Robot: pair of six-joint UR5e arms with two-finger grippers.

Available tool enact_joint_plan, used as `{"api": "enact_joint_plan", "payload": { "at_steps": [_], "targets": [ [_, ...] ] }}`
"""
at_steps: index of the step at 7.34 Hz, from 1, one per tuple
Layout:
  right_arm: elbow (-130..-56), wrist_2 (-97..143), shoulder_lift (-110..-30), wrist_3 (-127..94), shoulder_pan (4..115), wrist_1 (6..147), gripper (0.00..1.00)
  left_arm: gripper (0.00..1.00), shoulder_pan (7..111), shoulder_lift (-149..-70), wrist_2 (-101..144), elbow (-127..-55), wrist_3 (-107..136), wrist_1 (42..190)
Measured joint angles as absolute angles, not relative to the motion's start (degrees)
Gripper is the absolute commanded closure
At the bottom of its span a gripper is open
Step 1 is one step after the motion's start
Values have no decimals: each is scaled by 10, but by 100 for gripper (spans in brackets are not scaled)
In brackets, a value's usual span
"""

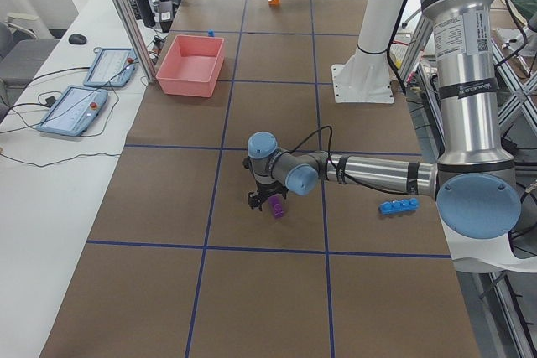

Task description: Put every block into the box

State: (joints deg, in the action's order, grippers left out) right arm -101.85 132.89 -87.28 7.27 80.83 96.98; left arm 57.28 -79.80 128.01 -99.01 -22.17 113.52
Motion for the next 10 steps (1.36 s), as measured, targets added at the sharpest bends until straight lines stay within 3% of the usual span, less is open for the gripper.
{"api": "enact_joint_plan", "payload": {
  "at_steps": [3,4,6,7,10],
  "targets": [
    [-1018,1329,-873,72,806,970,0,1,560,-801,1280,-974,-218,1136],
    [-1018,1329,-873,72,806,970,0,11,558,-804,1280,-965,-217,1136],
    [-1019,1332,-873,72,806,970,0,79,556,-816,1280,-948,-217,1136],
    [-1019,1335,-874,72,806,970,0,100,556,-819,1280,-945,-217,1136],
    [-1021,1340,-874,72,806,970,0,100,559,-819,1295,-965,-177,1134]
  ]
}}
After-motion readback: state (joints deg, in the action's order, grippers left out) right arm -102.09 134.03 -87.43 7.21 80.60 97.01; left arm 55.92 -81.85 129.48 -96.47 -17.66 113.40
